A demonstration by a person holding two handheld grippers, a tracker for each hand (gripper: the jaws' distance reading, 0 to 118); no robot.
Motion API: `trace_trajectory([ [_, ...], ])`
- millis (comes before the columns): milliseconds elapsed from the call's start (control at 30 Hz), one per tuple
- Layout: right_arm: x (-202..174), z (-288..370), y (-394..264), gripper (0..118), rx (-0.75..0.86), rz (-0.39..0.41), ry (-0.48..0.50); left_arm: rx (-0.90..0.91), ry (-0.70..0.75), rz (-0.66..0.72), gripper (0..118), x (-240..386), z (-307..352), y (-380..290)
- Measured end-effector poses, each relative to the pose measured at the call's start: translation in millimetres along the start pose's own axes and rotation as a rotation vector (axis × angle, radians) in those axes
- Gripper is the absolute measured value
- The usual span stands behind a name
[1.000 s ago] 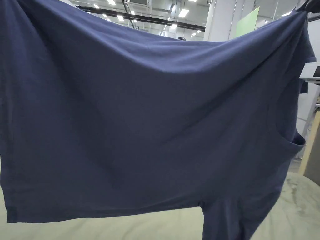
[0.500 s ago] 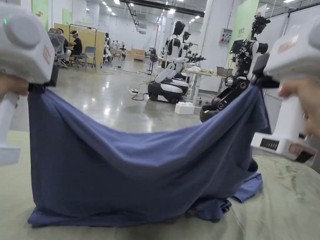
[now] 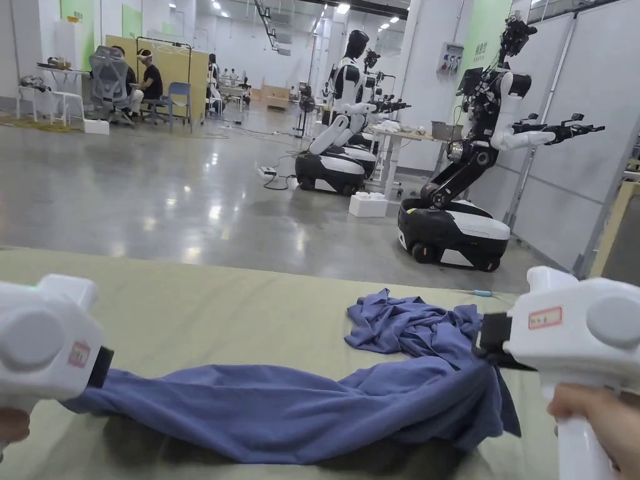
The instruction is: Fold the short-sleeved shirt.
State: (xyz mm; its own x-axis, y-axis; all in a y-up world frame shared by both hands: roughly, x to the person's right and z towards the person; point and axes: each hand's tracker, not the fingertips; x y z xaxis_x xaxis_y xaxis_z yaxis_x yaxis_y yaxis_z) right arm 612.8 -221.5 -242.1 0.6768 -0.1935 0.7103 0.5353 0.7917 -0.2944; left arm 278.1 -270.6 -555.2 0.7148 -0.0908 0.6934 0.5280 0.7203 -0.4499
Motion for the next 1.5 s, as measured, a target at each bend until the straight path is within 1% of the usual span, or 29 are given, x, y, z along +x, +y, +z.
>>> trace_trajectory([
  [33, 2.1, 8.9, -11.0, 3, -0.016, 0.014, -0.001, 0.009, 0.002, 0.013, 8, -0.4, 8.3, -13.0],
  [100, 8.0, 24.3, -29.5, 3, -0.036, 0.069, -0.026, -0.007, -0.009, 0.038, 7, -1.5, 22.2, -34.2],
  [167, 12.9, 45.2, -52.1, 3, -0.048, 0.08, -0.035, -0.003, 0.012, 0.038, 7, -1.3, 39.4, -56.8],
  [233, 20.5, 65.5, -72.0, 3, -0.06, 0.06, -0.018, 0.004, 0.039, 0.019, 8, -0.6, 58.0, -76.6],
  [267, 24.3, 77.2, -83.0, 3, -0.063, 0.036, -0.005, 0.004, 0.039, 0.015, 8, -1.4, 69.0, -85.8],
  [333, 30.4, 98.0, -102.5, 3, -0.061, 0.017, 0.008, 0.012, 0.031, 0.032, 8, -5.7, 88.0, -101.9],
  [533, 45.1, 155.1, -165.1, 3, -0.069, 0.023, -0.014, 0.047, 0.037, 0.071, 8, -15.3, 151.7, -162.5],
  [600, 51.3, 172.2, -184.0, 3, -0.063, -0.015, -0.023, 0.051, 0.048, 0.093, 8, -17.3, 168.5, -184.0],
  [633, 55.0, 182.3, -194.6, 3, -0.047, -0.048, -0.028, 0.052, 0.048, 0.105, 8, -17.9, 177.2, -195.9],
  [700, 61.8, 200.5, -212.7, 3, -0.033, -0.066, -0.025, 0.045, 0.038, 0.117, 8, -19.1, 189.9, -216.0],
  [867, 74.5, 244.3, -255.2, 3, -0.005, -0.121, -0.059, 0.036, 0.047, 0.123, 8, -17.1, 220.2, -258.6],
  [1000, 81.5, 266.1, -281.7, 3, -0.021, -0.094, -0.103, 0.012, 0.023, 0.179, 7, -23.8, 243.8, -286.8],
  [1033, 82.6, 270.9, -288.6, 3, -0.022, -0.098, -0.118, 0.008, 0.009, 0.222, 7, -25.9, 250.6, -294.5],
  [1100, 86.0, 278.7, -300.1, 3, -0.03, -0.103, -0.122, 0.004, -0.001, 0.242, 8, -29.5, 259.4, -307.1],
  [1233, 88.4, 282.7, -319.2, 3, -0.075, -0.08, -0.181, -0.03, 0.04, 0.217, 8, -31.3, 256.9, -326.1],
  [1300, 91.8, 279.8, -329.8, 3, -0.118, -0.07, -0.189, -0.067, 0.06, 0.21, 8, -29.9, 249.2, -332.4],
  [1433, 89.4, 267.2, -349.6, 3, -0.181, 0.011, -0.255, -0.127, 0.082, 0.158, 7, -22.9, 231.3, -343.2],
  [1500, 87.2, 256.7, -354.9, 3, -0.202, 0.017, -0.267, -0.14, 0.097, 0.154, 8, -22.8, 222.6, -346.5],
])
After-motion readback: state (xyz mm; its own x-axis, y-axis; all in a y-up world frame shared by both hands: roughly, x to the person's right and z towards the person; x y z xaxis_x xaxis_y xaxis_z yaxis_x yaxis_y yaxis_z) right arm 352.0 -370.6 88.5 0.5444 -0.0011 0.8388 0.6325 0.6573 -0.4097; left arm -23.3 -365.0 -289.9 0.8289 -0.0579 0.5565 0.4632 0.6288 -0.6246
